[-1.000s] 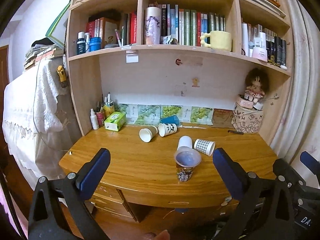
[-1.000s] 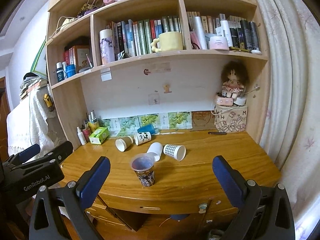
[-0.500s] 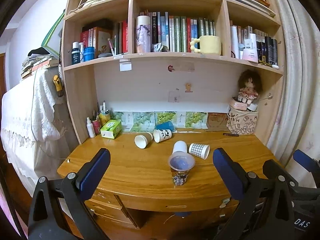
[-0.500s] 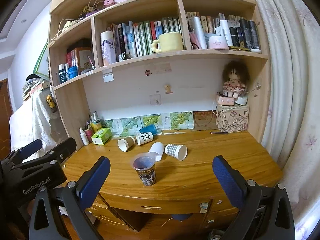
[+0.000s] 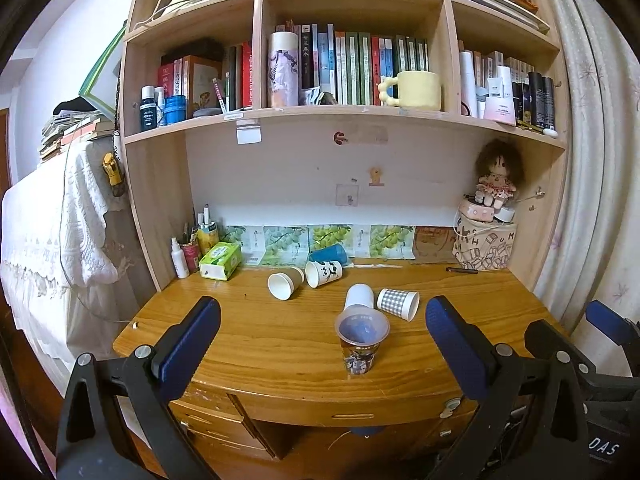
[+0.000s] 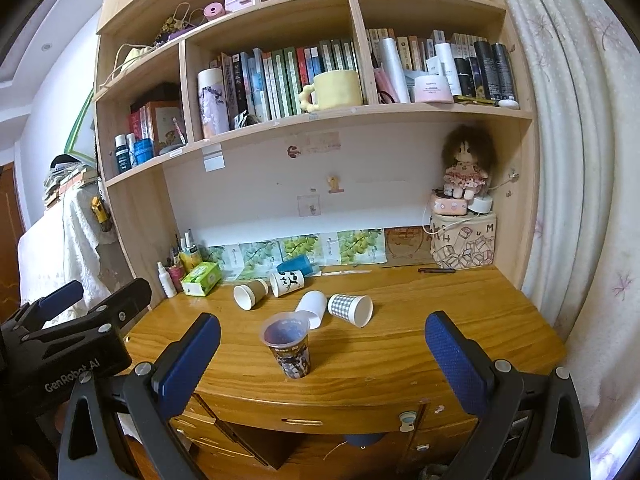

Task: Flip cup upright

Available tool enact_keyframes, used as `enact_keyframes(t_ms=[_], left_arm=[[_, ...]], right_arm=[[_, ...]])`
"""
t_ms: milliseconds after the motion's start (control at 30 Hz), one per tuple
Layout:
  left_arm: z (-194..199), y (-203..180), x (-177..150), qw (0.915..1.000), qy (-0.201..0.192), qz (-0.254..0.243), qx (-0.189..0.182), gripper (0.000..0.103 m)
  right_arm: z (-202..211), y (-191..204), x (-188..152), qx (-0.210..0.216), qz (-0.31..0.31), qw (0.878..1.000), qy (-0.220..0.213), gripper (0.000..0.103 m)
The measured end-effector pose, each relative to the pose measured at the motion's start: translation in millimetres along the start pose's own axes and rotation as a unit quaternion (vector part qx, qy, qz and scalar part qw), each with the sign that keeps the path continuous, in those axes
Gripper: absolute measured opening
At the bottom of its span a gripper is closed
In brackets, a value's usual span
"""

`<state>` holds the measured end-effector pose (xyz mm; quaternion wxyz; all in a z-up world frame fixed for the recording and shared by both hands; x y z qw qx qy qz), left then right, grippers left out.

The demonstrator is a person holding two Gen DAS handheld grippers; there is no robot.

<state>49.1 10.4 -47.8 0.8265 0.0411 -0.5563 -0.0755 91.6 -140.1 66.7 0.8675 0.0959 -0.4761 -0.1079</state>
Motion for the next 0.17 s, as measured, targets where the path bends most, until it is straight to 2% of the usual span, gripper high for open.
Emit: enact_keyframes(t_ms=[167], left_arm=[[-4.4,1.7,1.8,1.0000,0.001,-0.004,0.002,0.102]], right_arm=[[-3.6,0.7,0.1,0.001,0.001,1.000,0.002,0.102]])
Point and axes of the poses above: each gripper's, at about its wrist camera, not at the fingertips, and z roughly against the way its jaws point, y to its left, x to its top, the point moved 7 cm from there along -z, roughly the way its jaws point, and after that the axes turned 9 degrees about -z, right-handed, at the moved point
